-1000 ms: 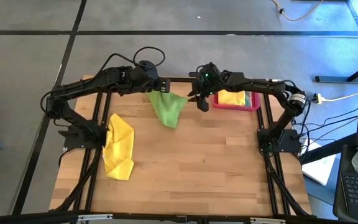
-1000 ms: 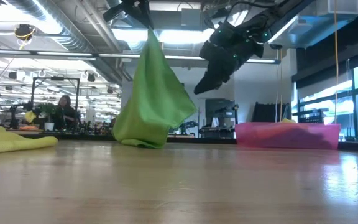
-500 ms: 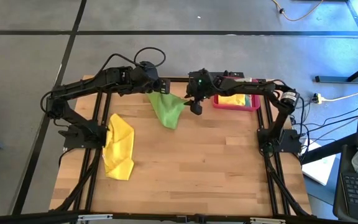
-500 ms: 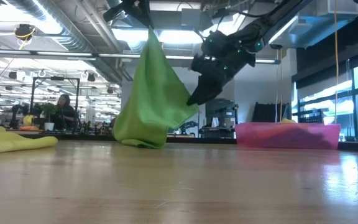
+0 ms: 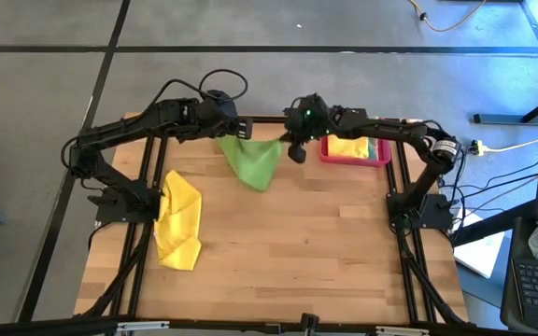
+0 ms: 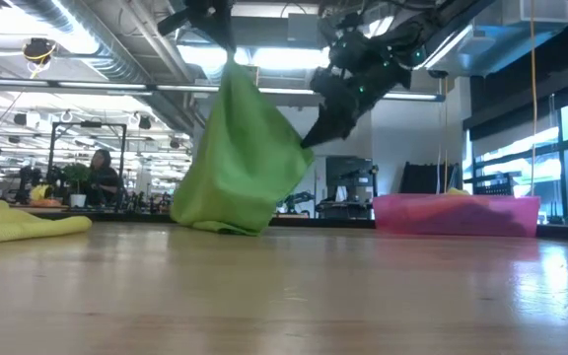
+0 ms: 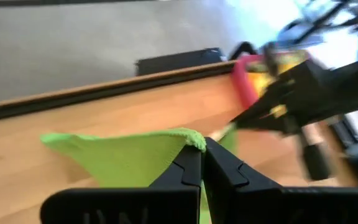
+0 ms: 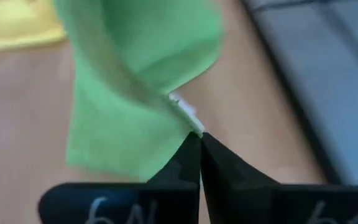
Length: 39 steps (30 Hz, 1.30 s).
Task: Fold microfiber towels
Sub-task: Fold the green towel
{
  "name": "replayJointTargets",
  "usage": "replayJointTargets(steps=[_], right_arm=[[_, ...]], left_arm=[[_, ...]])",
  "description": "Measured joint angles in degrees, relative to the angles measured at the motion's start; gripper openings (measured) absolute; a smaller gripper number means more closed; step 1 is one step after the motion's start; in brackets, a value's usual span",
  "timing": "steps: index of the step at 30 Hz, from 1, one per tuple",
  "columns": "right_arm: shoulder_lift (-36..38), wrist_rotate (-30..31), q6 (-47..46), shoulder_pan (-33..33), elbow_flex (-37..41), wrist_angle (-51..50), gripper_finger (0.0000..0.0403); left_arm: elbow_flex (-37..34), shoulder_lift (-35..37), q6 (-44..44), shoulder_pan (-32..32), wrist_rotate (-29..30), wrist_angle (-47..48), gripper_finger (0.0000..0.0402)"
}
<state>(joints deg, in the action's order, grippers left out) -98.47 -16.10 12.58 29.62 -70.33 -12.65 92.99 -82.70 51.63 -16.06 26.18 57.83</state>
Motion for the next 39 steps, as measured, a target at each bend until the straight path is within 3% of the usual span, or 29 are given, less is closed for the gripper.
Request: replayJointTargets(steps=[6,15,21,25,28,31,34,39], right_arm=[[3.31,6.48,8.43,1.82,-8.65,-0.24,0.0004],[3.53,6.45,17.26,2.87,-22.00,-19.15,0.0002],[3.53,1.62,18.36,1.17,-23.31,-37.86,0.0002],[3.74,-4.12,19.27,-0.42,-23.30,-45.00,0.0001],[5.25,-3.10,19.37,-1.21,-23.27,-43.47,0.0001],[7.40,3.84,19.41,-1.55,-23.27,-35.87,0.0001],[9.58,10.26,19.46,-1.34,-23.29,-24.87,0.0001],[11.28,11.53,19.47,0.01,-23.42,-11.97,0.0002]], left_arm=[[-0.02,-0.17,-4.54,-4.20,3.25,5.02,0.0000],[-0.02,-0.17,-8.26,-9.09,1.32,5.38,0.0000],[-0.02,-0.17,-3.81,-3.48,-4.04,6.65,0.0000],[-0.02,-0.17,0.92,2.44,-4.22,7.06,0.0000],[-0.02,-0.12,3.94,5.44,-2.39,7.06,0.0000],[-0.02,0.25,4.73,6.15,2.76,7.11,0.0000],[-0.05,1.16,3.66,4.19,6.03,7.83,0.0000],[-0.04,3.93,0.47,0.35,8.88,6.71,0.0000]])
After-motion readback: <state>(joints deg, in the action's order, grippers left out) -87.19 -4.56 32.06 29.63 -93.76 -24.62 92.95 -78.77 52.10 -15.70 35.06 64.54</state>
